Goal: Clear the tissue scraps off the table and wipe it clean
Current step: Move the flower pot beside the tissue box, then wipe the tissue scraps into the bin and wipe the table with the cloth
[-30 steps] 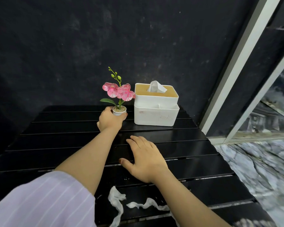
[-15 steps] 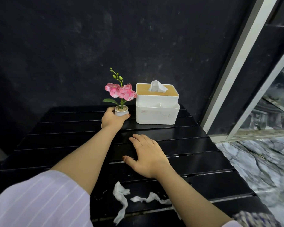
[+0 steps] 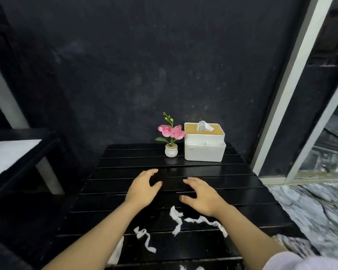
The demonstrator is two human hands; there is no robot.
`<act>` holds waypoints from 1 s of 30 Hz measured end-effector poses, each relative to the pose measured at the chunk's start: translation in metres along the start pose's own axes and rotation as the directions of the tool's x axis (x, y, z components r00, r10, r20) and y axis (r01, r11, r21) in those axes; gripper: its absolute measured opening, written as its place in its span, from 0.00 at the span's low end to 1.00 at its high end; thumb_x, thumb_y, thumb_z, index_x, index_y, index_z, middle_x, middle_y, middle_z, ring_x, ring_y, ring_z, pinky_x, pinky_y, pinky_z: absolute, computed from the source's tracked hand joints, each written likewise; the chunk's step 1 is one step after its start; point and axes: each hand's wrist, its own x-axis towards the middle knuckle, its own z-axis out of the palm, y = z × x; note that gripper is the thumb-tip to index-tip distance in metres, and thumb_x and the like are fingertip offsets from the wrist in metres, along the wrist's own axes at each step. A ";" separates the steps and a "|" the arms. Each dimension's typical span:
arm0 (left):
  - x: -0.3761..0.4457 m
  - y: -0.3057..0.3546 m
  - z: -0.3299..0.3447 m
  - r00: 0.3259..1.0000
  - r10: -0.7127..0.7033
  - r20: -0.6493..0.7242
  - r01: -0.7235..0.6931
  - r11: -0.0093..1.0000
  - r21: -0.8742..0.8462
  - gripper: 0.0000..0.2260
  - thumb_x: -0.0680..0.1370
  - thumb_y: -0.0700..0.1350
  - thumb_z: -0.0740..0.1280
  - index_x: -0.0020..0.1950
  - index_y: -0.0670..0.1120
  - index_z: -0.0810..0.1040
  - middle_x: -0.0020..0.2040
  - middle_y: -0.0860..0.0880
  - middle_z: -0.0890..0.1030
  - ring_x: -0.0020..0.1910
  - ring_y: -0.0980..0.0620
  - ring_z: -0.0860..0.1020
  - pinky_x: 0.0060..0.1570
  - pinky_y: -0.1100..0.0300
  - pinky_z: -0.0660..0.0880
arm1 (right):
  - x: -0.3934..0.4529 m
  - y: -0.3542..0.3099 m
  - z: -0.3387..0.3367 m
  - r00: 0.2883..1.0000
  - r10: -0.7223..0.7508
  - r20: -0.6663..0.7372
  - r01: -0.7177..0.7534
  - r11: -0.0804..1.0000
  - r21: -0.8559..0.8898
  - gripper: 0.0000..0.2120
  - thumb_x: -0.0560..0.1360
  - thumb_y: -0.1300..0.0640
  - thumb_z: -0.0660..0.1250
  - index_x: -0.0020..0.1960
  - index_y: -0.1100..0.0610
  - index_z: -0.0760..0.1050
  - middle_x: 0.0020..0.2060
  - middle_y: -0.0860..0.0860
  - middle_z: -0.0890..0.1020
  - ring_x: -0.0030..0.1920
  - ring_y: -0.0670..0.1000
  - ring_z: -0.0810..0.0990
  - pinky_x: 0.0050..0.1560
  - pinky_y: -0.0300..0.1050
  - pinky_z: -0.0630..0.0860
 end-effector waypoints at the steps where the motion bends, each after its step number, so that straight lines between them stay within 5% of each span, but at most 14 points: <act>1: -0.012 -0.001 -0.010 1.000 0.004 0.006 -0.004 0.999 0.034 0.21 0.76 0.48 0.66 0.68 0.51 0.70 0.65 0.50 0.73 0.65 0.52 0.71 0.65 0.57 0.68 | -0.012 -0.003 -0.003 1.000 0.003 0.002 -0.003 1.000 -0.007 0.31 0.73 0.43 0.63 0.72 0.50 0.59 0.74 0.49 0.60 0.74 0.49 0.56 0.74 0.47 0.55; 21: -0.217 -0.086 -0.110 0.990 -0.120 -0.071 0.135 0.952 0.274 0.23 0.77 0.50 0.63 0.71 0.49 0.65 0.71 0.51 0.67 0.69 0.51 0.67 0.67 0.56 0.66 | -0.193 0.028 -0.020 0.971 0.207 -0.120 -0.225 0.960 -0.167 0.28 0.74 0.49 0.64 0.72 0.51 0.60 0.73 0.50 0.62 0.72 0.51 0.62 0.73 0.47 0.58; 26: -0.218 -0.096 -0.100 0.993 -0.095 -0.064 0.111 0.935 0.337 0.23 0.79 0.52 0.58 0.74 0.49 0.61 0.75 0.49 0.62 0.73 0.49 0.61 0.73 0.53 0.57 | -0.211 0.042 -0.012 0.916 0.246 -0.318 -0.329 0.913 -0.240 0.21 0.78 0.50 0.57 0.70 0.50 0.62 0.73 0.49 0.62 0.72 0.52 0.61 0.72 0.51 0.57; 30: -0.214 -0.103 -0.094 0.994 -0.085 -0.067 0.105 0.914 0.391 0.23 0.80 0.53 0.55 0.75 0.51 0.59 0.77 0.51 0.59 0.76 0.52 0.53 0.75 0.52 0.50 | -0.215 0.056 -0.015 0.903 0.300 -0.309 -0.387 0.880 -0.277 0.21 0.78 0.50 0.56 0.70 0.50 0.61 0.74 0.50 0.61 0.73 0.54 0.60 0.72 0.51 0.59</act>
